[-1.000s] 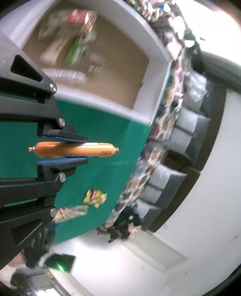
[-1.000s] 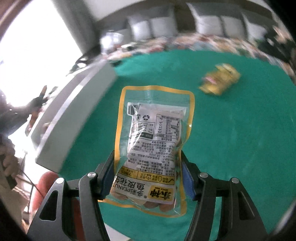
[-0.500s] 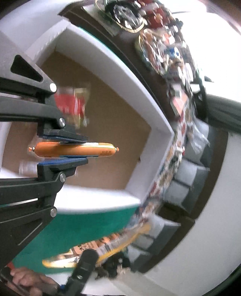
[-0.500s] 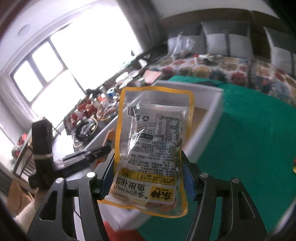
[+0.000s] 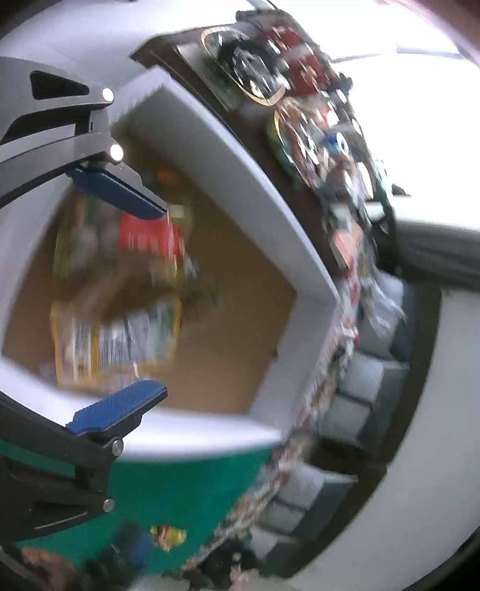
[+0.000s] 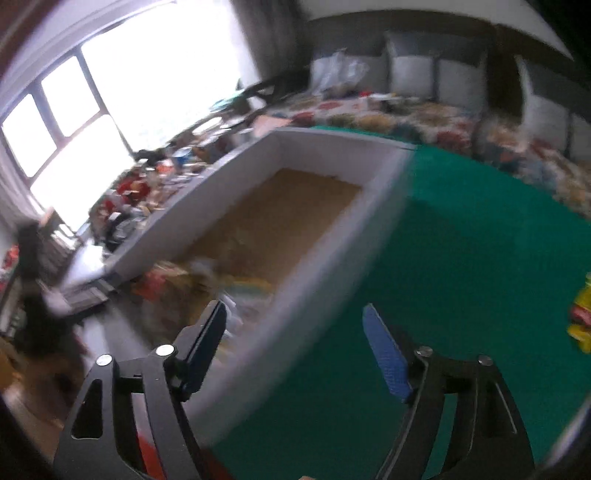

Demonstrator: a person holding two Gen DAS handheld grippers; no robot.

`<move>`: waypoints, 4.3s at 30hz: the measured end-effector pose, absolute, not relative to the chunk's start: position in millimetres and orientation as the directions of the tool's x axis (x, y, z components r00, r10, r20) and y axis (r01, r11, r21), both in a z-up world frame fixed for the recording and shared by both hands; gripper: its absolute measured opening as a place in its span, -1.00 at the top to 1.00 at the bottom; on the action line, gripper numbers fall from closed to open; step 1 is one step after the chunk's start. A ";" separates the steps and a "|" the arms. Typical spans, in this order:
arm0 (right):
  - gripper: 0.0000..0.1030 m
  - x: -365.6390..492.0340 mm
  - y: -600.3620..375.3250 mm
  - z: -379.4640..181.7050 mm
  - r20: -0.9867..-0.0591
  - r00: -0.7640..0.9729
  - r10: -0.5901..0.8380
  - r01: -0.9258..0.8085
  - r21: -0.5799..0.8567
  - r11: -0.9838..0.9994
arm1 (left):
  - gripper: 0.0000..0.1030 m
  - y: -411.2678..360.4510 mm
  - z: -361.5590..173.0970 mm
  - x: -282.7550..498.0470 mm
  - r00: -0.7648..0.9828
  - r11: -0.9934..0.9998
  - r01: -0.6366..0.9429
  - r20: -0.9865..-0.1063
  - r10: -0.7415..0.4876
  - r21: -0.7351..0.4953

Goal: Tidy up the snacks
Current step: 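Withdraw both open tools from the box back over the green cloth, then grasp the yellow-and-red Wang Xiaolu packet with left tool and lift it, then lower the Wang Xiaolu packet onto the cloth and open left tool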

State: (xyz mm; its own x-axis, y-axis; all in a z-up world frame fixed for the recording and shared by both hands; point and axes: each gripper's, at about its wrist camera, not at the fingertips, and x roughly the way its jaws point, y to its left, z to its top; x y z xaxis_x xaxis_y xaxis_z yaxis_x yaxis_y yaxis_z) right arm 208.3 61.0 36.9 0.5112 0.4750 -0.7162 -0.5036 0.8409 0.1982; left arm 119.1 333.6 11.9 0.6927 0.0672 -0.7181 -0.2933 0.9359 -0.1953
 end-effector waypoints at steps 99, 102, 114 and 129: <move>-0.88 205.8 -368.0 -90.4 -0.789 0.601 -0.127 0.235 0.023 0.972 | -0.99 -222.9 -62.6 423.5 0.418 0.866 0.492 -0.847 -0.329 -0.094; -0.88 205.9 -368.2 -90.5 -0.789 0.601 -0.127 0.235 0.023 0.972 | -0.99 -246.7 -75.8 450.2 0.398 0.859 0.510 -0.870 -0.293 -0.056; -0.88 205.8 -368.1 -90.5 -0.789 0.601 -0.126 0.235 0.023 0.972 | -0.82 -236.6 -108.1 460.7 0.348 0.869 0.426 -0.841 -0.414 -0.251; -0.89 205.7 -368.1 -90.5 -0.789 0.601 -0.126 0.235 0.024 0.972 | 0.25 -156.0 -93.3 377.1 0.389 0.902 0.361 -0.841 -0.377 -0.237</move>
